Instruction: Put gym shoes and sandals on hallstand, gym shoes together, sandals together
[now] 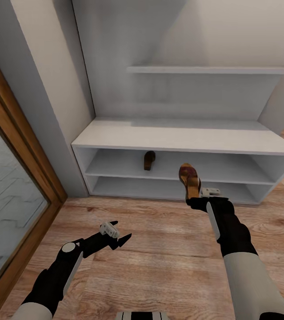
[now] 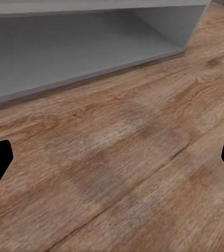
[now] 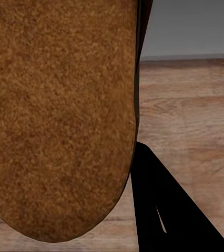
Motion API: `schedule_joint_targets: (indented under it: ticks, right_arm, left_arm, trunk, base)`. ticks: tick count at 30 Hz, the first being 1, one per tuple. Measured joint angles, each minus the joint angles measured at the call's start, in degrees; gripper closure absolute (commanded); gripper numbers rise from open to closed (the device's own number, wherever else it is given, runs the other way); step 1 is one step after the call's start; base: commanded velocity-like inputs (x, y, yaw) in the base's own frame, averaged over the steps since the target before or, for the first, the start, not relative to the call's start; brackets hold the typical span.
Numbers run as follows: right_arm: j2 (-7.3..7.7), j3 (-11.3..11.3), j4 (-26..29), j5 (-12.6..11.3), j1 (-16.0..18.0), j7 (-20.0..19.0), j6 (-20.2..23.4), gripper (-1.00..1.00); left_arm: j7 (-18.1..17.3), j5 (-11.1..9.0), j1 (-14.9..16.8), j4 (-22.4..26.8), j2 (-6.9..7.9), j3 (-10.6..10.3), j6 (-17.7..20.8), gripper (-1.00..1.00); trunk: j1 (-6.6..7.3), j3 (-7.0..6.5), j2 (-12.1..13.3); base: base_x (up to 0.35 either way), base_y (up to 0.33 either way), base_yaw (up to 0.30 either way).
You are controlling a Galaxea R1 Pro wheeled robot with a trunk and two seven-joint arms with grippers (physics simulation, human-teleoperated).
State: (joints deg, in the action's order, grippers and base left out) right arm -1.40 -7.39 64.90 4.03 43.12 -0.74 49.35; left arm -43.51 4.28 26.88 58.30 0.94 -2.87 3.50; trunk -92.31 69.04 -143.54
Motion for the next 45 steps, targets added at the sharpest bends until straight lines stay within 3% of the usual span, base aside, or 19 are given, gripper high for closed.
schedule_joint_targets:
  ticks: [12, 19, 28, 45]
  right_arm:
    - [-0.04, -0.18, -0.30, -0.02, -0.10, -0.02, -0.30, 1.00]
    - [-0.03, -0.09, -6.51, 0.41, -0.18, 0.10, -1.59, 1.00]
    - [-0.10, 0.04, -20.96, 0.53, -0.17, 0.49, -18.99, 1.00]
    - [-0.60, 0.14, -22.81, 0.45, -0.16, 0.54, -20.96, 1.00]
  left_arm:
    - [-0.01, 0.00, 0.00, -0.03, 0.00, 0.00, 0.06, -1.00]
    - [-0.01, 0.00, 0.00, -0.09, 0.00, 0.00, 0.05, -1.00]
    - [-0.01, 0.01, 0.00, -0.08, 0.00, 0.00, 0.07, -1.00]
    - [-0.01, 0.00, 0.00, -0.16, -0.38, -0.07, 0.04, -1.00]
  trunk:
    - [0.00, 0.00, 0.00]
    - [0.00, 0.00, 0.00]
    - [0.00, 0.00, 0.00]
    - [0.00, 0.00, 0.00]
  base:
    - [0.000, 0.000, 0.000]
    - [0.000, 0.000, 0.000]
    - [0.000, 0.000, 0.000]
    - [0.000, 0.000, 0.000]
